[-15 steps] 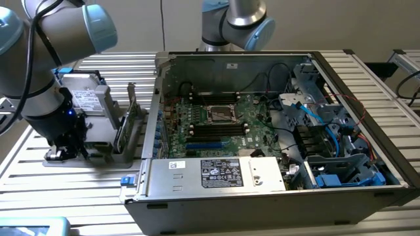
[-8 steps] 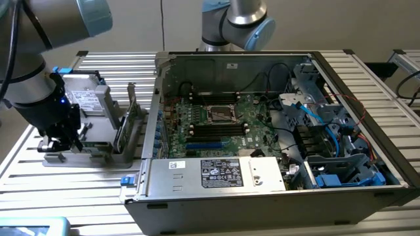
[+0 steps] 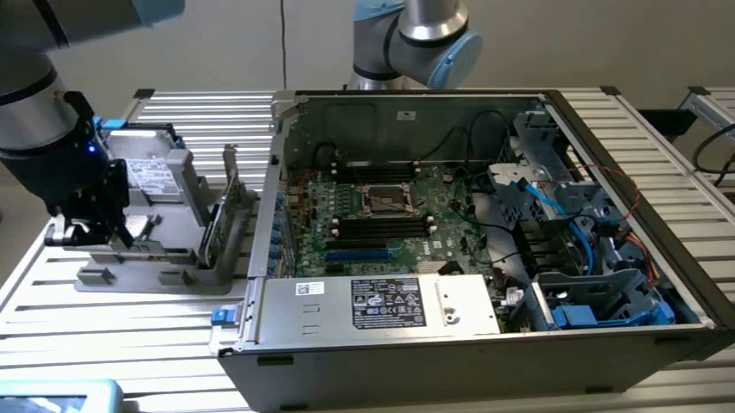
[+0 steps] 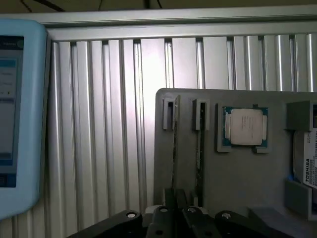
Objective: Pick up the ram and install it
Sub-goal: 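Pick up the ram and move it above insertion slot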
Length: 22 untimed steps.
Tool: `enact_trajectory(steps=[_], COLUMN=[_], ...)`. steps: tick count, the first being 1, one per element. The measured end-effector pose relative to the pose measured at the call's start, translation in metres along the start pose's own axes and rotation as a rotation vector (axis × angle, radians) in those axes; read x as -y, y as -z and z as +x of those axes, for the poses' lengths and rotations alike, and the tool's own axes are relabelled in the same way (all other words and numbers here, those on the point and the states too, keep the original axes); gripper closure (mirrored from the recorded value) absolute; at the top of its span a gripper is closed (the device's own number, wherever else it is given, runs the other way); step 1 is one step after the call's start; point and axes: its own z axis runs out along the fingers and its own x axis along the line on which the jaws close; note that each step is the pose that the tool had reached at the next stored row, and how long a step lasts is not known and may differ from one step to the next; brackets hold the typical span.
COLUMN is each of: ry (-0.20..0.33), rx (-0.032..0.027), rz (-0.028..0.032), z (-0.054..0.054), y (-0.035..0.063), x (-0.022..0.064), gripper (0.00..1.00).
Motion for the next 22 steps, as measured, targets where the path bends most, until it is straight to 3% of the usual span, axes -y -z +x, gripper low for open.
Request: enact_trajectory(steps=[4,9,22], ry=[0.001,0.002,0.003], rx=[0.0001,0.0000,0.0025], rz=[0.0000,-0.0002,-0.0056], z=[0.001,0.008,0.022], y=[0.0181,0.0413,0.1012], x=[0.0003,0.0080,0.0480], gripper=[0.87,0.87,0.87])
